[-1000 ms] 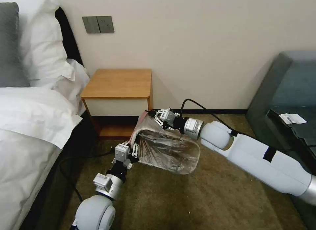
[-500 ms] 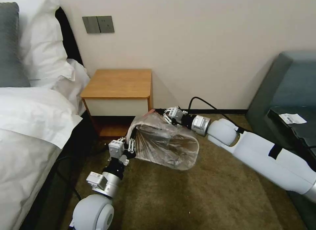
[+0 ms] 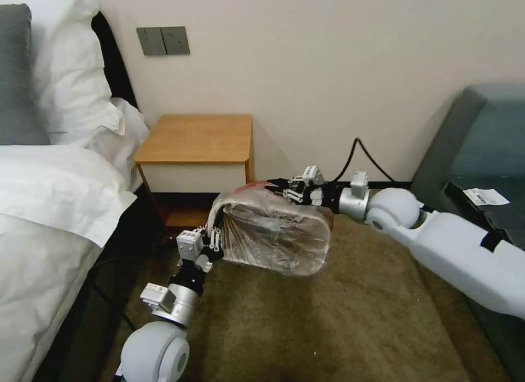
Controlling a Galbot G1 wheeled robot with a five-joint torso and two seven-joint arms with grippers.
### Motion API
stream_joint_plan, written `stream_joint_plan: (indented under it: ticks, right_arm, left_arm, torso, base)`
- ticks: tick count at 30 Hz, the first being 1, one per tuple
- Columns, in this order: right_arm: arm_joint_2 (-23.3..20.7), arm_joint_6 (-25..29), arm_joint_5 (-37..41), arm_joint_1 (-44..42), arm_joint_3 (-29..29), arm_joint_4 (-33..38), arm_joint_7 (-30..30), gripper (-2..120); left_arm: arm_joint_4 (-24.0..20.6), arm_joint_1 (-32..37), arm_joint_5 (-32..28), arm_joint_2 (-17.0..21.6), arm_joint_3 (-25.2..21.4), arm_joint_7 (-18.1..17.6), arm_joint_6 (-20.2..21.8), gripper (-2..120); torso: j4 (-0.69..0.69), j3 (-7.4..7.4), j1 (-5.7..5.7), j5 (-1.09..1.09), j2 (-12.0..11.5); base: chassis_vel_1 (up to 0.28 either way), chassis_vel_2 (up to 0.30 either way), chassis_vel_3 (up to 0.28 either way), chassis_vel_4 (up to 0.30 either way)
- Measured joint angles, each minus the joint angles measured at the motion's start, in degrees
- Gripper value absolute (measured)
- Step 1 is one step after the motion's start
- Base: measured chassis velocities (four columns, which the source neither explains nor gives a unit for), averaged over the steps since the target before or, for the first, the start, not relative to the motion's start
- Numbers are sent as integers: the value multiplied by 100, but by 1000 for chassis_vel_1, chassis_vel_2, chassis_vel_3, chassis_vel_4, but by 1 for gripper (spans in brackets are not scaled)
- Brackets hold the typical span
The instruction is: Pick up the garbage bag from the table and place it over the trash can.
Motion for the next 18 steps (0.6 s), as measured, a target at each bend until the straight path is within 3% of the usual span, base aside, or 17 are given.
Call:
stream_joint_plan:
  ticks: [2, 4, 5, 7, 9, 11, 13, 18]
  right_arm:
    - [-51, -35, 25, -16, 59, 8, -79, 45]
    - [-65, -35, 25, -62, 108, 25, -81, 48]
    - [-83, -16, 9, -228, 280, 50, -73, 57]
    - [-85, -10, 3, -257, 309, 51, -72, 59]
    - [-133, 91, -63, -599, 647, 88, -31, 72]
    - [-141, 137, -88, -713, 754, 127, 5, 73]
    - [-128, 266, -123, -1112, 1187, 339, 290, 85]
    - [-55, 456, -168, -1705, 1823, 873, 910, 98]
  left_arm:
    - [124, -40, 5, -1, -19, -52, 27, 6]
    - [182, -54, -2, -2, -28, -87, 50, 6]
    - [262, -61, -56, -6, -35, -139, 102, 6]
    - [270, -61, -68, -9, -36, -149, 110, 6]
    - [302, -51, -111, -39, -34, -230, 188, 6]
    - [314, -51, -111, -48, -35, -275, 224, 6]
    - [375, -68, -142, -65, -40, -439, 311, 6]
    - [441, -134, -381, -87, -39, -806, 553, 6]
  torso:
    - [0, 0, 0, 0, 0]
    - [0, 0, 0, 0, 0]
    - [1, 0, 0, 0, 0]
    - [1, 0, 0, 0, 0]
    - [0, 0, 0, 0, 0]
    - [-1, 0, 0, 0, 0]
    - [0, 0, 0, 2, 0]
    - [1, 0, 0, 0, 0]
  base:
    - [0, 0, 0, 0]
    - [0, 0, 0, 0]
    - [0, 0, 0, 0]
    - [0, 0, 0, 0]
    - [0, 0, 0, 0]
    - [0, 0, 0, 0]
    - [0, 0, 0, 0]
    - [0, 0, 0, 0]
